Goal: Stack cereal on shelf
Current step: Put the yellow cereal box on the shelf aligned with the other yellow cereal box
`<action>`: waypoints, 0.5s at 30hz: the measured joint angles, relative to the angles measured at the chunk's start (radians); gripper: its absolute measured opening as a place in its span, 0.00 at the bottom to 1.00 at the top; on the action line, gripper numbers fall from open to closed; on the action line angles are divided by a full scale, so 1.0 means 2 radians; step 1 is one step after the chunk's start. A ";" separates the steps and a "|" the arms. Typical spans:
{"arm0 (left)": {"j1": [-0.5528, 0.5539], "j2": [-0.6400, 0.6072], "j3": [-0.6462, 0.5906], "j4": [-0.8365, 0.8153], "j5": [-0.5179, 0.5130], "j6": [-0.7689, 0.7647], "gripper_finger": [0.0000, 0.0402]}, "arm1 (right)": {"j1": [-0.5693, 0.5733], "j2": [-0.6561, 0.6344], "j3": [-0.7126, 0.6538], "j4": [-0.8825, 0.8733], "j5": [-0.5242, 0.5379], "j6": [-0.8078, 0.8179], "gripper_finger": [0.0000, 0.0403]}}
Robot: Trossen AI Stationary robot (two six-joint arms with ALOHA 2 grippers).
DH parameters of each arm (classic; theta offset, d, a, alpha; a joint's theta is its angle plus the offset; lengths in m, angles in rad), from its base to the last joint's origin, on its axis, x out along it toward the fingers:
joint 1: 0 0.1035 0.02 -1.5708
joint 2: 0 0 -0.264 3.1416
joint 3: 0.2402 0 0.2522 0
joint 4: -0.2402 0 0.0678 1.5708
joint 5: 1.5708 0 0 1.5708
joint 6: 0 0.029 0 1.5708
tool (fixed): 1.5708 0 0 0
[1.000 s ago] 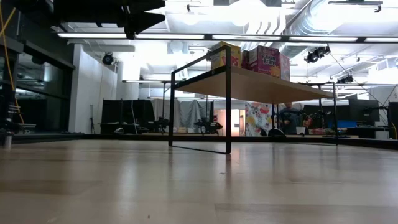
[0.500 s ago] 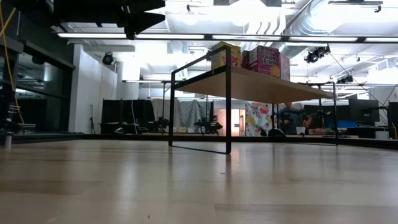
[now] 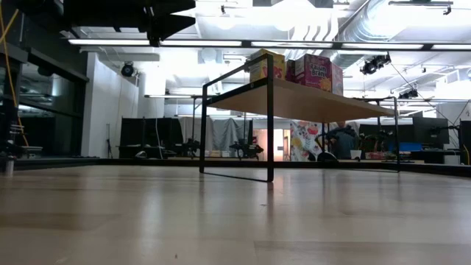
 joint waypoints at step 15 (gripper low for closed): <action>0.000 0.000 0.000 0.000 0.000 0.000 0.59 | 0.000 0.000 0.000 -0.003 -0.008 0.016 0.61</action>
